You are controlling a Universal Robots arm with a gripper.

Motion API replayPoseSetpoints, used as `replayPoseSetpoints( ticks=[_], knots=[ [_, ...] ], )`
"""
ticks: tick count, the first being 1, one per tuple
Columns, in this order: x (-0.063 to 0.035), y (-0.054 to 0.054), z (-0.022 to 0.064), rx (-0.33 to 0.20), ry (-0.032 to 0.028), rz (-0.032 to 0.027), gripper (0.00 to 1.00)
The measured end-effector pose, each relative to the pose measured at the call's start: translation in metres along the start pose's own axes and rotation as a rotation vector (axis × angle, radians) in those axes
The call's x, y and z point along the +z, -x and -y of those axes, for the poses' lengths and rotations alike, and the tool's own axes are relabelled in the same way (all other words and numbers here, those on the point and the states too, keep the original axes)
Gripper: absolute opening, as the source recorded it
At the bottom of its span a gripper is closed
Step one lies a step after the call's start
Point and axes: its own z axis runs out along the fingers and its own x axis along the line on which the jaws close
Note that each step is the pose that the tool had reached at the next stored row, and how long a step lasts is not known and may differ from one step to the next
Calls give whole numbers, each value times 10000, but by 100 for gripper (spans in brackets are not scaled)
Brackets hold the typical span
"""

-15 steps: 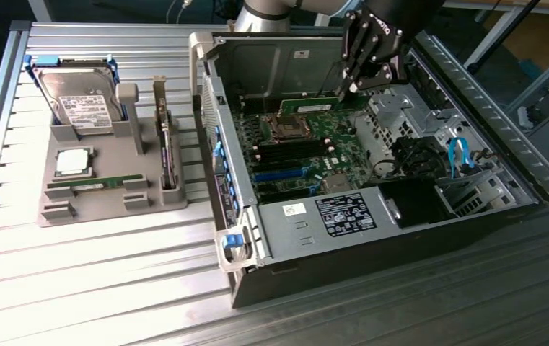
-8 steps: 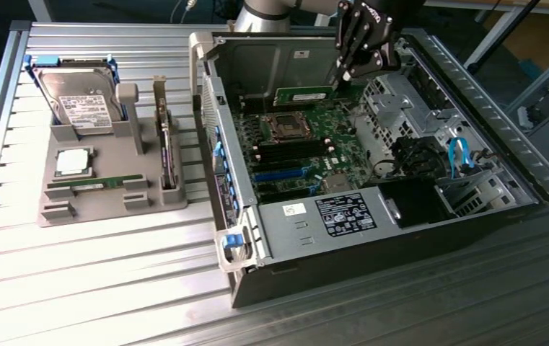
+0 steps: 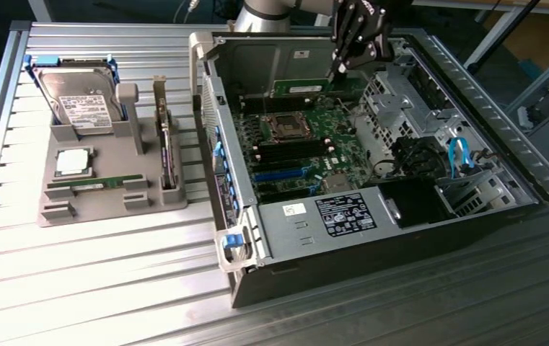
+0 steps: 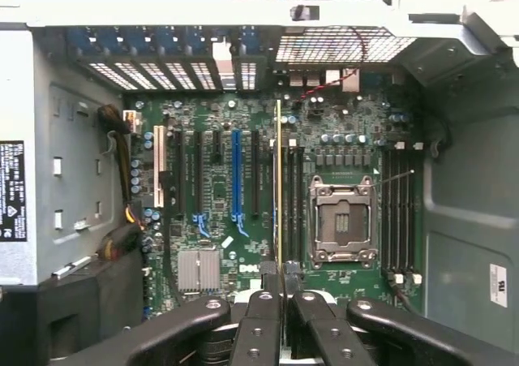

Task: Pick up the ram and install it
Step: 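Pick up the ram and move it above insertion slot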

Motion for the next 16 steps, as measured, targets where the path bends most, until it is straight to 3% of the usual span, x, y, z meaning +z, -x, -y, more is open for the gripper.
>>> replayPoseSetpoints(
  ticks=[11,16],
  knots=[
    [7,202,0,-1,0,1,12],
    [8,222,0,-1,0,1,12]
  ],
)
